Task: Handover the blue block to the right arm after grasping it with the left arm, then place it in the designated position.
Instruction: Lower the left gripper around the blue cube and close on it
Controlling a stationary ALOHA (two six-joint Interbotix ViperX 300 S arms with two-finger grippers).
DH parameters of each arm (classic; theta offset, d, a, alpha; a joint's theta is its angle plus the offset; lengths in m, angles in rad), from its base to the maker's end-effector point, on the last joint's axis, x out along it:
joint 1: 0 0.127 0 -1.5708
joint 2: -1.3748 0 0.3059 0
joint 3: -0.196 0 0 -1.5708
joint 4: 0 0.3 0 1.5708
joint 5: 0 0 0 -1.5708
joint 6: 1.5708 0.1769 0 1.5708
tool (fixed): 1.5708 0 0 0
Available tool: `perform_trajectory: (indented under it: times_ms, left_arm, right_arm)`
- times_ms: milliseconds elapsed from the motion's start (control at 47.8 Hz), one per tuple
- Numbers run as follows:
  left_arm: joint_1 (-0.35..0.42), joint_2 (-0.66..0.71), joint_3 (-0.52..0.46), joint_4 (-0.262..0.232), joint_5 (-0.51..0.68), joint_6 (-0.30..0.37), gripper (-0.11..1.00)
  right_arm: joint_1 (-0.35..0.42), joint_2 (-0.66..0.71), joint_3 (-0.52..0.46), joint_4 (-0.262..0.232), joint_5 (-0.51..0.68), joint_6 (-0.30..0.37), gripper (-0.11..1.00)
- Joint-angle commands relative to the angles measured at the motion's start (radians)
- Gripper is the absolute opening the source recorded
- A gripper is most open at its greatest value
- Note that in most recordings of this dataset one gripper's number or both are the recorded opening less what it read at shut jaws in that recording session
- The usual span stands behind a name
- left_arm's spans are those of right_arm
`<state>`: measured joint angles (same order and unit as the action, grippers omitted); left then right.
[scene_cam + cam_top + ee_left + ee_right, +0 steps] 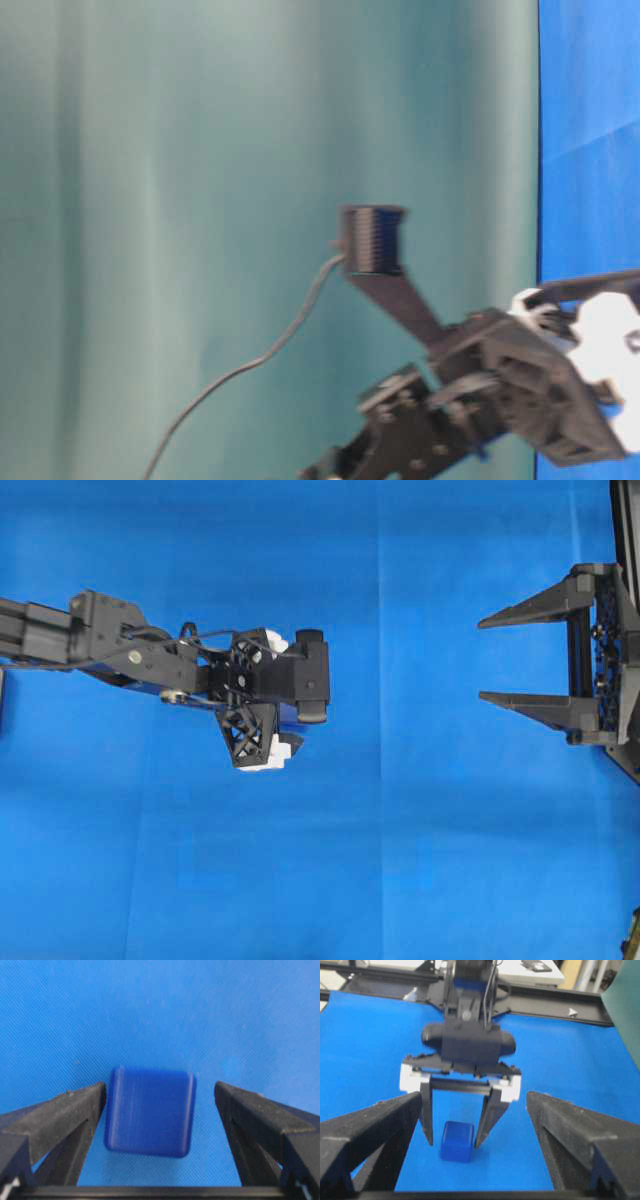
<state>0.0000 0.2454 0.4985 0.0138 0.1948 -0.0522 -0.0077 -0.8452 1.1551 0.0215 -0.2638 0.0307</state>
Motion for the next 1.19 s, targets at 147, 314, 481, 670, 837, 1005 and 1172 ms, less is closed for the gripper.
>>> perform_trajectory:
  times_ms: [147, 314, 481, 670, 837, 1005, 1172]
  left_arm:
    - [0.0, 0.017, -0.009, -0.002, -0.028, 0.0, 0.93]
    - [0.0, 0.015, -0.008, -0.002, -0.026, 0.0, 0.93]
    - [0.0, 0.015, -0.009, -0.002, -0.025, 0.002, 0.92]
    - [0.008, 0.015, -0.017, -0.002, -0.008, 0.002, 0.84]
    - [0.018, 0.014, -0.009, -0.002, -0.011, 0.003, 0.48]
    - [0.021, 0.012, -0.008, -0.002, -0.011, 0.003, 0.49]
    - [0.02, 0.012, -0.009, -0.002, -0.006, 0.002, 0.49]
  right_arm:
    - [-0.002, 0.005, -0.021, 0.002, -0.015, 0.0, 0.98]
    - [-0.002, 0.005, -0.021, 0.003, -0.015, 0.002, 0.98]
    - [-0.002, 0.006, -0.021, 0.003, -0.015, 0.002, 0.98]
    - [-0.002, 0.006, -0.021, 0.003, -0.015, 0.0, 0.98]
    - [-0.002, 0.009, -0.021, 0.003, -0.02, 0.002, 0.98]
    - [-0.002, 0.011, -0.021, 0.003, -0.02, 0.002, 0.98]
    - [-0.002, 0.011, -0.021, 0.002, -0.02, 0.002, 0.98]
